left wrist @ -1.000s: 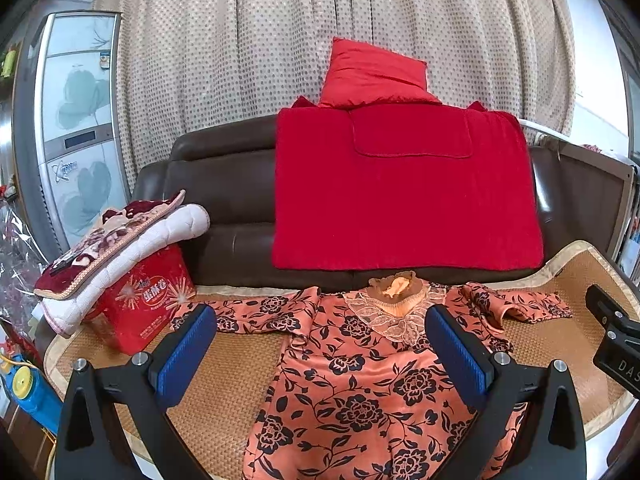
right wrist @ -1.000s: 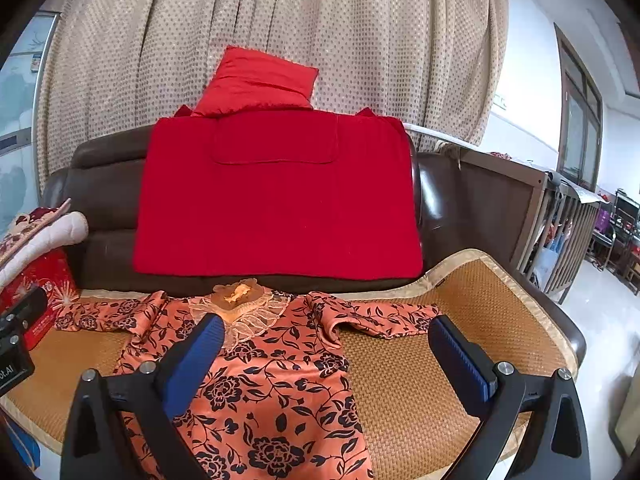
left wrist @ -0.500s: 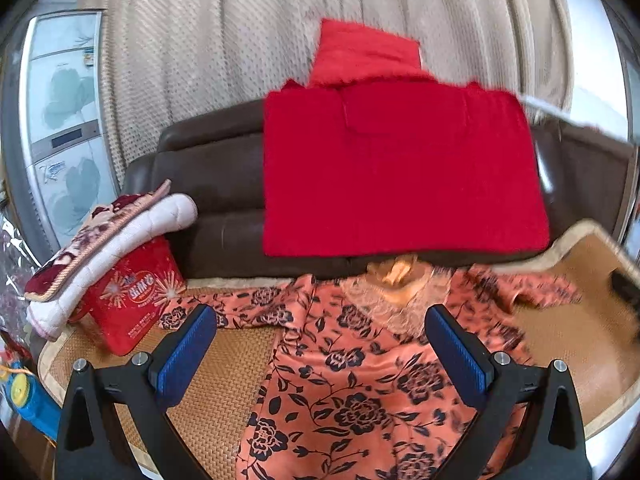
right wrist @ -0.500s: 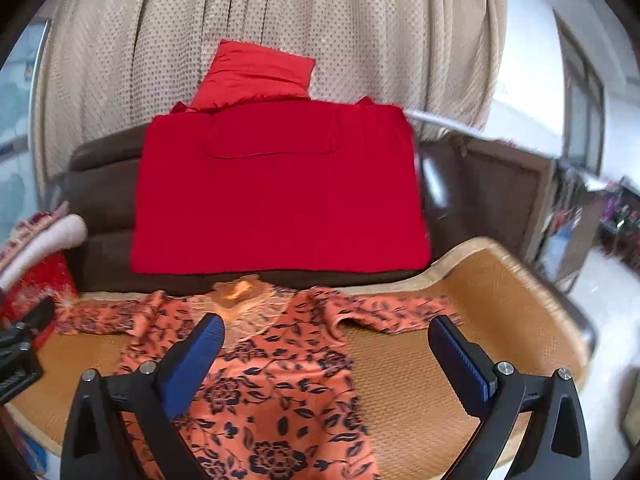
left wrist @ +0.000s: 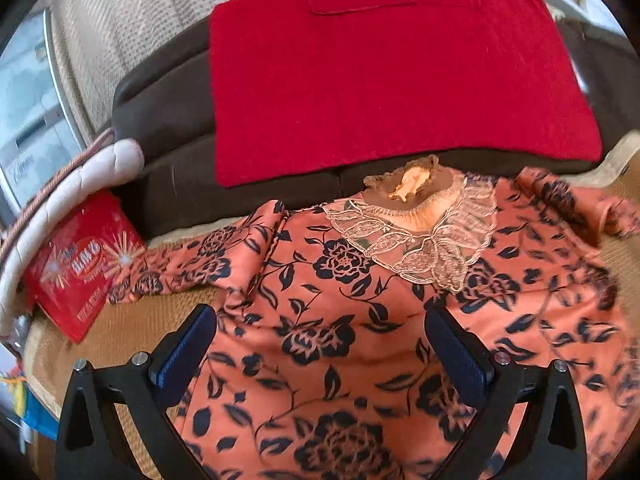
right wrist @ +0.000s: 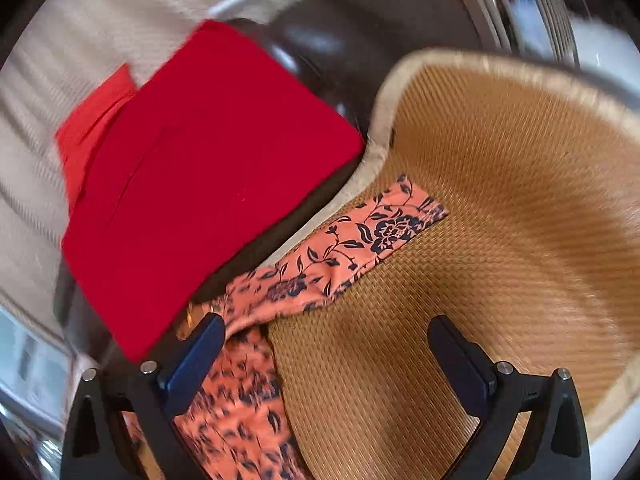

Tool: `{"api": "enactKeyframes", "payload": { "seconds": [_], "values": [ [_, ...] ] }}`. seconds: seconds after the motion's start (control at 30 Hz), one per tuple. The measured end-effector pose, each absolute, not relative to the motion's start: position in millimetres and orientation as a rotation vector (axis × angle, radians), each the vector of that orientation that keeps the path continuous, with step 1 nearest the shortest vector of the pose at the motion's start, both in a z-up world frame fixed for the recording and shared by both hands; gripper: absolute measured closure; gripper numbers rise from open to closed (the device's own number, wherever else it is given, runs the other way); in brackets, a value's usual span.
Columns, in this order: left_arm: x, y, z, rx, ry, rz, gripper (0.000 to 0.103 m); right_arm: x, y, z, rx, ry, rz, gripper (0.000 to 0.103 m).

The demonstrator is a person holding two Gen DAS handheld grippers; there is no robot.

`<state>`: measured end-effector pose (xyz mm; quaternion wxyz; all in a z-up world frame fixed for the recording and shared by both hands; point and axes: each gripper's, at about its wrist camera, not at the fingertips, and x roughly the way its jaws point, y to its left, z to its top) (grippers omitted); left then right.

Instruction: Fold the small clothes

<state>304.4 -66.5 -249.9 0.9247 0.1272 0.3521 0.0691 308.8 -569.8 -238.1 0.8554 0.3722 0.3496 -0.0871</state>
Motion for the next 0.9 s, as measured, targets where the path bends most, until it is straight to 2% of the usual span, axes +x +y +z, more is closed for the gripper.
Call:
{"api": "enactKeyframes", "payload": {
  "seconds": [0.1, 0.13, 0.3, 0.53, 0.6, 0.67, 0.7, 0.73, 0.9],
  "values": [
    [311, -77, -274, 0.360, 0.724, 0.164, 0.000, 344, -588, -255, 0.743, 0.780, -0.284, 0.023],
    [313, -78, -284, 0.382, 0.736, 0.163, 0.000, 356, -593, -261, 0.720, 0.805, -0.315, 0.025],
    [336, -75, -320, 0.418, 0.906, 0.162, 0.000, 414, -614, -288, 0.576, 0.901, -0.439, 0.025],
    [328, -76, -323, 0.423, 0.835, 0.201, 0.000, 469, -629, -337, 0.518, 1.068, -0.537, 0.025],
    [325, -73, -323, 0.384, 0.835, 0.227, 0.000, 471, -629, -342, 0.505, 1.061, -0.555, 0.026],
    [325, -72, -323, 0.370, 0.833, 0.242, 0.000, 469, -627, -342, 0.517, 1.044, -0.552, 0.036],
    [324, -73, -322, 0.372, 0.829, 0.250, 0.000, 470, -622, -342, 0.521, 1.022, -0.528, 0.062],
    [323, -74, -322, 0.376, 0.825, 0.256, 0.000, 471, -619, -340, 0.539, 1.009, -0.488, 0.092],
    [327, -76, -316, 0.422, 0.863, 0.194, 0.000, 474, -591, -331, 0.592, 0.964, -0.399, 0.094]
  ]
}}
